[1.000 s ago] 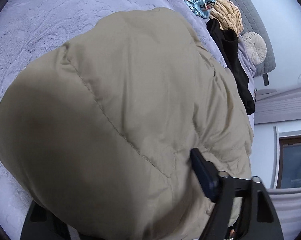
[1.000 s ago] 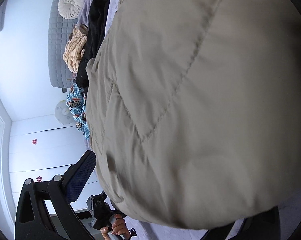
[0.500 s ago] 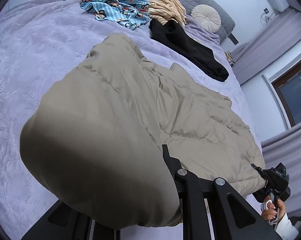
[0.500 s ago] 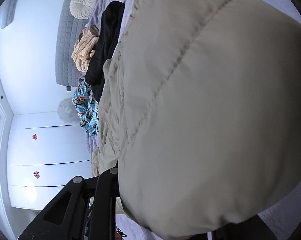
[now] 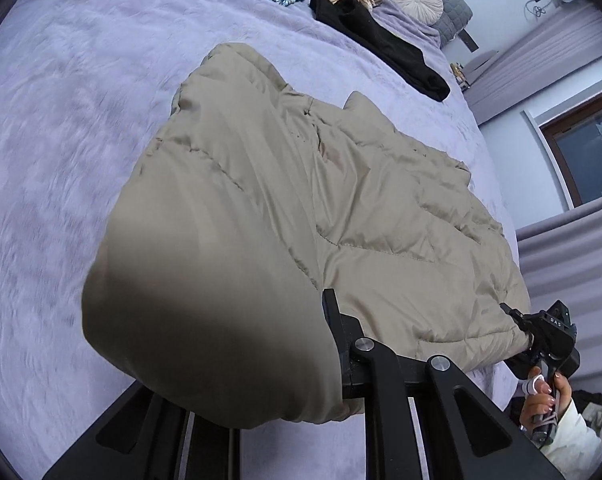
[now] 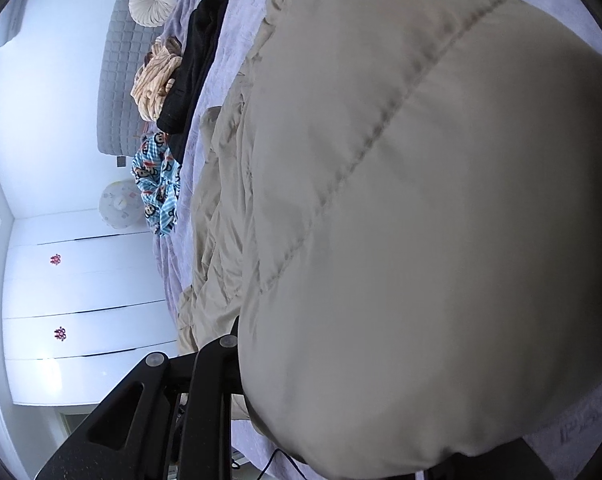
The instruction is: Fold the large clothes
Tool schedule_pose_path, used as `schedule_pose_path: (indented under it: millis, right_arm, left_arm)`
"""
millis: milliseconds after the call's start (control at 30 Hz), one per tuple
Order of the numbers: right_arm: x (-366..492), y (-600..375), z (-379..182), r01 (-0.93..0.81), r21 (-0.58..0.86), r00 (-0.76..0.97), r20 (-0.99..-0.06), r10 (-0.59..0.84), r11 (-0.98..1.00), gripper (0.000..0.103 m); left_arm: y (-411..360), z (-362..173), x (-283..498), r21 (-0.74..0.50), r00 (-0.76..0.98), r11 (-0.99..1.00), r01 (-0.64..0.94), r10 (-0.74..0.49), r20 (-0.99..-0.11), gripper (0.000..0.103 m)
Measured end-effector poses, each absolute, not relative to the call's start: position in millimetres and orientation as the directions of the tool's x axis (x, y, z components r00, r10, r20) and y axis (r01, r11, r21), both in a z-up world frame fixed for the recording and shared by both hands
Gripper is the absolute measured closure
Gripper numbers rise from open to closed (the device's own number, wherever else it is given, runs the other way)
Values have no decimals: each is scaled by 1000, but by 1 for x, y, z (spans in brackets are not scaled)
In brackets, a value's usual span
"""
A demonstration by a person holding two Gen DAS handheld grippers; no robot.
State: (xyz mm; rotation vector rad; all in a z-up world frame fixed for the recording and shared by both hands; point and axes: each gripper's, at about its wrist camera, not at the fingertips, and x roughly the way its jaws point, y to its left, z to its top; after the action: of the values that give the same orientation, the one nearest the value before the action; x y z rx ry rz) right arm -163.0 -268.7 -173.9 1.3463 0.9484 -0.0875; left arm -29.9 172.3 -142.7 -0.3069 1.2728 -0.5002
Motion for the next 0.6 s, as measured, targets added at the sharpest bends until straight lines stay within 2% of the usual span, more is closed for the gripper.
schedule_pose_path:
  millis: [267,433,533,600]
  right_arm:
    - [-218,-260,-183,605,749,581,-647,494,270,78]
    - [-232,-261,-168,642,693,518,-708,480,329,60]
    - [-236,-259,-146,617,658,467,-748,472,432,59]
    - [-239,-254,-130,569,649,438,-759,482,506,59]
  left_arm:
    - [198,-160,-91,-371,162,926,75,-378,-912,83]
    - [229,-137,-102,-296,198,955,19,-294,-935,83]
    - [238,-115,-103,-220,275,976,14,-215,-937,83]
    - [247,-107,-103,-223,307,975,1,-213,-928,83]
